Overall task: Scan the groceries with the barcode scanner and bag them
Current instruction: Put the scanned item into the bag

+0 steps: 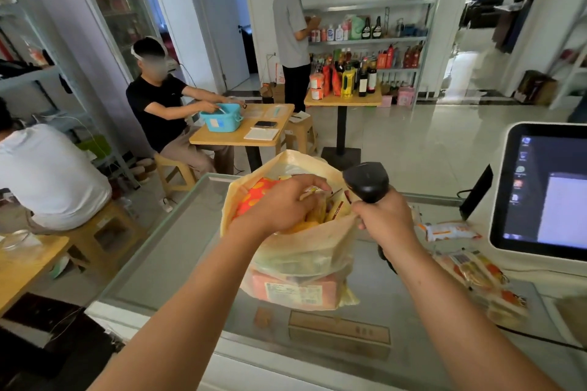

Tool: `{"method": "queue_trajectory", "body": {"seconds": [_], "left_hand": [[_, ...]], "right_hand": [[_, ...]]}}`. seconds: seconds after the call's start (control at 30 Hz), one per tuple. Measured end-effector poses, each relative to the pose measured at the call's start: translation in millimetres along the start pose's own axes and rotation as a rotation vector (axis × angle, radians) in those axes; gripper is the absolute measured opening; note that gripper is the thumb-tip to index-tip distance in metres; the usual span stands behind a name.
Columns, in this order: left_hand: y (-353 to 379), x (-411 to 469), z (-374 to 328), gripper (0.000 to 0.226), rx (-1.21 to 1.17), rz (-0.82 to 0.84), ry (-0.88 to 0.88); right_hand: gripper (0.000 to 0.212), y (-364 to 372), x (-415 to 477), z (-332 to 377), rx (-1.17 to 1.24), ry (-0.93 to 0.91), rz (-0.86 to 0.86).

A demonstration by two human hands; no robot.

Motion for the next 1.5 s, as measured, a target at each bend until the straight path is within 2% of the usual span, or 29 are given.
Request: {"method": "queue_trajectory", "body": {"seconds": [0.17, 0.23, 0.4, 0.6, 0.67, 0.73, 0.83, 0.87, 1.03, 1.13, 1.2, 1.33, 1.5], "left_hand": [[7.1, 7.9, -55.0, 0.03, -0.11, -0.06, 0.152], [16.3, 12.3, -79.8, 0.03, -0.168, -0.046, 0.241], [59.1, 25.9, -143.0, 0.027, -0.272, 0.028, 0.425], [148.8, 52.4, -173.6, 0.03, -0.271, 0.196, 0.463], [184.5, 60.6, -165.4, 0.028, -0.243, 0.245, 0.395], [221.4, 71.5, -142.7, 0.027, -0.196, 0.269, 0.251], [264.1, 83.1, -90.4, 0.015, -0.168, 0.222, -0.067], [274.9, 85.0, -73.6, 0.018, -0.146, 0.207, -0.164], [320.6, 81.8, -25.0, 0.061, -0.152, 0.267, -0.471], [333.9, 77.7, -12.2, 0.07, -0.189, 0.218, -0.563], [336.3, 74.1, -14.3, 0.056, -0.27, 0.174, -0.579], [335.8, 71.3, -6.5, 0.017, -0.58, 0.098, -0.643], [286.3, 42.3, 8.8, 0.014, -0.927, -0.064, -0.674]], "right_hand": [[0.033, -36.5, 1.1, 2.5, 0.115, -0.005, -0.096], [0.03, -60.7, -1.0, 3.3, 0.145, -0.03, -0.125], [0.013, -128.7, -24.3, -19.1, 0.22, 0.021, -0.164], [0.012, -177.4, -67.1, -70.6, 0.3, 0.199, -0.206], [0.014, -181.3, -72.2, -100.4, 0.305, 0.282, -0.238], [0.019, -180.3, -74.6, -128.8, 0.295, 0.347, -0.24], [0.022, -178.8, -79.2, -158.5, 0.284, 0.408, -0.23], [0.023, -178.8, -80.2, -164.5, 0.276, 0.421, -0.223], [0.03, -179.1, -82.3, -181.4, 0.253, 0.435, -0.204], [0.029, -176.3, -83.7, -186.4, 0.222, 0.445, -0.188], [0.028, -174.6, -85.1, -188.6, 0.202, 0.458, -0.172], [0.023, -177.1, -86.4, -187.1, 0.21, 0.451, -0.183], [0.016, -179.2, -79.2, -171.3, 0.228, 0.404, -0.228]]}}
Point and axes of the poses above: each hand's wrist, its own x-axis towards the middle knuckle, its own y-axis out of the palm, z = x × y, the point moved 10 cm from there along x, towards the middle knuckle, and after that the axes turned 2 degrees about z, right-handed, at the moved point
